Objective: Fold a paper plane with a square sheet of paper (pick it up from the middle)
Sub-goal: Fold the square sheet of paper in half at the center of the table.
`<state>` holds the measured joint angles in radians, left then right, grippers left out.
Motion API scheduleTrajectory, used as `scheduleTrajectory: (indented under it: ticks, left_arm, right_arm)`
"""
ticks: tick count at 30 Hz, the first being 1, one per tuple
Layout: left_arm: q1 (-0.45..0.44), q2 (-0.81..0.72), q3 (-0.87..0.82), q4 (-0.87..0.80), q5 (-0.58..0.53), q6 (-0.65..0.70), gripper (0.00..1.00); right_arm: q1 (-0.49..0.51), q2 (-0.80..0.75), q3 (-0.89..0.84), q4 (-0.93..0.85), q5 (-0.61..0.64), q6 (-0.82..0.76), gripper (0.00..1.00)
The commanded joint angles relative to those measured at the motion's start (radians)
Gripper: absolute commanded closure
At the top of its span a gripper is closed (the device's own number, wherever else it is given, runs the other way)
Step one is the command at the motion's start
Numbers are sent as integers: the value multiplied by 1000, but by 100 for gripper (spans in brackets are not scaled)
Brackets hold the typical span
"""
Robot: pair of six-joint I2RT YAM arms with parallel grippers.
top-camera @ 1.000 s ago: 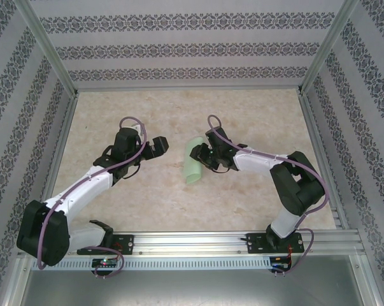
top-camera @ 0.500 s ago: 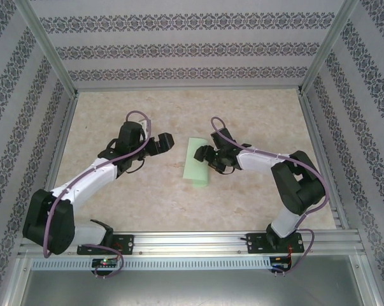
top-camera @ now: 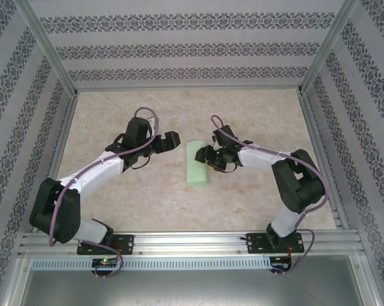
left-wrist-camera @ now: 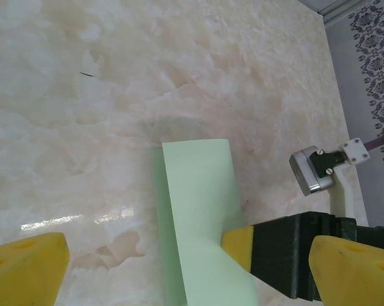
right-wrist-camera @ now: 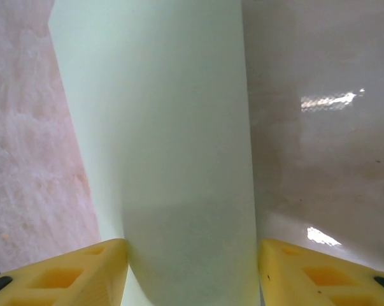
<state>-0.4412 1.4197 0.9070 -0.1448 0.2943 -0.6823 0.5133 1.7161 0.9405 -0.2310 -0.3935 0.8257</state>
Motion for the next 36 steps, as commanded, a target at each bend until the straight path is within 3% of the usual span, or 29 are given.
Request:
scheduleTrajectory:
  ticks: [1, 8, 18, 21, 30, 36]
  left_arm:
    - [-12, 6, 28, -14, 3, -3, 2]
    - [-14, -3, 29, -24, -6, -6, 2]
    - [-13, 21, 17, 3, 7, -46, 5]
    - [-14, 29, 17, 10, 24, -35, 10]
    - [-15, 37, 4, 37, 47, -23, 14]
    - [-16, 72, 5, 70, 77, -35, 18]
  right_arm:
    - [-16, 27, -17, 75, -62, 31, 42]
    - [0, 83, 11, 138, -83, 65, 44]
    - [8, 54, 14, 88, 66, 86, 41]
    - [2, 48, 29, 34, 63, 50, 39]
    - [-15, 84, 96, -144, 30, -96, 36]
    - [-10, 58, 81, -190, 152, -60, 38]
